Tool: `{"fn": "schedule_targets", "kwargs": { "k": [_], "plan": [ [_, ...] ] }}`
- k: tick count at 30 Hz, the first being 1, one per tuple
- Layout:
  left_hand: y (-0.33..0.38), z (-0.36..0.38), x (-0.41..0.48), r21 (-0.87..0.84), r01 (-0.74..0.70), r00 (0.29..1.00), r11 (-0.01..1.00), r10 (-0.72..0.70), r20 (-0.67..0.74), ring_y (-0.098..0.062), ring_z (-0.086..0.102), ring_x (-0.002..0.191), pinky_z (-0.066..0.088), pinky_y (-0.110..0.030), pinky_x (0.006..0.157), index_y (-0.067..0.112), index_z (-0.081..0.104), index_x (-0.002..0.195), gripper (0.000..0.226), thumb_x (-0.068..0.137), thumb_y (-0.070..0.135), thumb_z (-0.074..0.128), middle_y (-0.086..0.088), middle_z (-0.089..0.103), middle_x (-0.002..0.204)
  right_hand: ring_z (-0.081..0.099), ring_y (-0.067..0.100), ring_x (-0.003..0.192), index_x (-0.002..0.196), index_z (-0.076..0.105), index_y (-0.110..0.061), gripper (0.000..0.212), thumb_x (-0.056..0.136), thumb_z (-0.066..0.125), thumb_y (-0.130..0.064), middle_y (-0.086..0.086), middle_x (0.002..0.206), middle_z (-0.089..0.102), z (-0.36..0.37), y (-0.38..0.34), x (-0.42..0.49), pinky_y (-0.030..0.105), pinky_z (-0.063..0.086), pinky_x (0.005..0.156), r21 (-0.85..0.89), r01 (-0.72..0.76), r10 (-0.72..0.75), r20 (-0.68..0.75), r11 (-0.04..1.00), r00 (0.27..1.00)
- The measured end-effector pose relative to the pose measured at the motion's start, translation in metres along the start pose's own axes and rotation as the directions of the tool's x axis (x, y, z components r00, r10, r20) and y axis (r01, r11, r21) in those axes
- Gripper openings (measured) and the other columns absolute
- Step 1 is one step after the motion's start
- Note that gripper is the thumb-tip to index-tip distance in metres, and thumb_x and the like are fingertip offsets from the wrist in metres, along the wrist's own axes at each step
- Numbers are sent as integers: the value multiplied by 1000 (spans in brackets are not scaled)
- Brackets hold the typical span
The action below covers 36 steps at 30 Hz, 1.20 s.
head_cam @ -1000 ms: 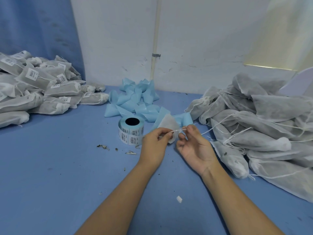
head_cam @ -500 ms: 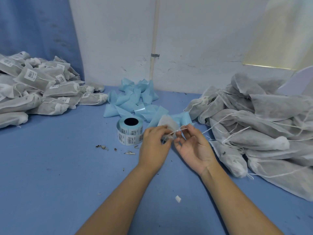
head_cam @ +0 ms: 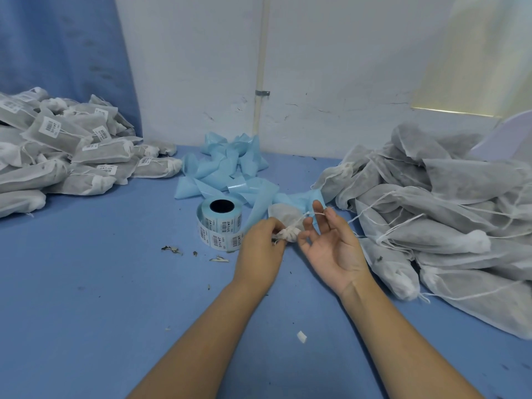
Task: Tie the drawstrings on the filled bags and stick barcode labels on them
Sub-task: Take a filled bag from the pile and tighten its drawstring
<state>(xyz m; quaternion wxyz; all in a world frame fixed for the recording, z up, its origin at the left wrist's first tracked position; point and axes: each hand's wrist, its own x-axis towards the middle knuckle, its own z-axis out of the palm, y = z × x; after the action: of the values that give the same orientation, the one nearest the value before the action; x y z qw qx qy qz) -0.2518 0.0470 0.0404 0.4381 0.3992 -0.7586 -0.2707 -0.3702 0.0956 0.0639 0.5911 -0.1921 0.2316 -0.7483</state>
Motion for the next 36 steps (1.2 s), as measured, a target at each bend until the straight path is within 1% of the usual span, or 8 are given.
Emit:
{"fn": "schedule_targets", "kwargs": {
  "k": [8, 14, 18, 21, 24, 28, 33, 36],
  "plan": [
    [5, -2, -2, -70, -38, 998, 997, 34, -59, -7, 49, 79, 41, -14, 71, 13, 54, 90, 8, 90, 7, 60, 4, 52, 92, 65, 9, 70, 96, 56, -18, 25, 73, 66, -18, -10, 88, 71, 1, -3, 0, 22, 50, 59, 1, 19, -19, 18, 1000, 1000],
    [16, -10, -3, -133, -48, 978, 990, 20, -206, -7, 50, 71, 37, -20, 60, 32, 39, 93, 18, 98, 16, 45, 6, 54, 82, 61, 13, 68, 74, 63, -17, 49, 38, 95, -15, -5, 84, 67, 2, -3, -2, 24, 51, 60, 16, -42, 40, 134, 999, 990],
    [27, -14, 1, -383, -69, 935, 921, -74, -347, 0, 51, 70, 39, -13, 61, 39, 39, 95, 29, 99, 11, 41, 14, 54, 83, 47, 10, 63, 69, 53, -19, 25, 65, 77, -14, -4, 75, 54, 8, 5, 1, 18, 43, 55, -147, 1, 7, 54, 989, 999],
    [30, -15, 5, -489, -70, 890, 869, -167, -424, 4, 53, 69, 41, -13, 62, 43, 42, 97, 35, 99, 8, 40, 21, 57, 86, 47, 7, 64, 67, 58, -23, 11, 66, 69, -19, -9, 73, 58, 11, 9, 1, 18, 37, 61, -350, 96, -114, -33, 932, 993],
    [29, -17, 9, -540, -45, 844, 841, -257, -470, -8, 50, 65, 40, -19, 59, 41, 44, 99, 36, 97, 5, 40, 0, 57, 91, 58, -2, 67, 68, 63, -26, 10, 68, 72, -22, -14, 78, 67, 12, 12, -1, 20, 39, 72, -496, 137, -177, -34, 857, 984],
    [30, -19, 12, -639, 25, 817, 769, -383, -430, -20, 53, 76, 46, -36, 67, 42, 48, 101, 47, 95, -3, 35, -12, 57, 100, 66, 3, 87, 74, 62, -19, 13, 82, 70, -11, -6, 93, 72, 7, 17, 1, 24, 52, 77, -491, 101, -152, -63, 865, 986],
    [23, -19, 16, -669, 145, 812, 729, -474, -340, -18, 60, 95, 52, -42, 90, 30, 57, 113, 45, 94, -4, 35, 1, 62, 105, 64, 8, 83, 74, 61, -18, 15, 83, 69, -8, -3, 89, 72, 8, 22, 2, 21, 55, 69, -468, 87, -161, -119, 879, 980],
    [22, -21, 16, -737, 218, 825, 640, -525, -211, -15, 62, 102, 53, -42, 90, 30, 60, 111, 43, 93, -1, 35, 7, 64, 110, 60, 8, 83, 74, 60, -18, 16, 84, 69, -9, -3, 89, 70, 8, 22, 3, 18, 52, 63, -457, 92, -179, -150, 885, 972]
  ]
}}
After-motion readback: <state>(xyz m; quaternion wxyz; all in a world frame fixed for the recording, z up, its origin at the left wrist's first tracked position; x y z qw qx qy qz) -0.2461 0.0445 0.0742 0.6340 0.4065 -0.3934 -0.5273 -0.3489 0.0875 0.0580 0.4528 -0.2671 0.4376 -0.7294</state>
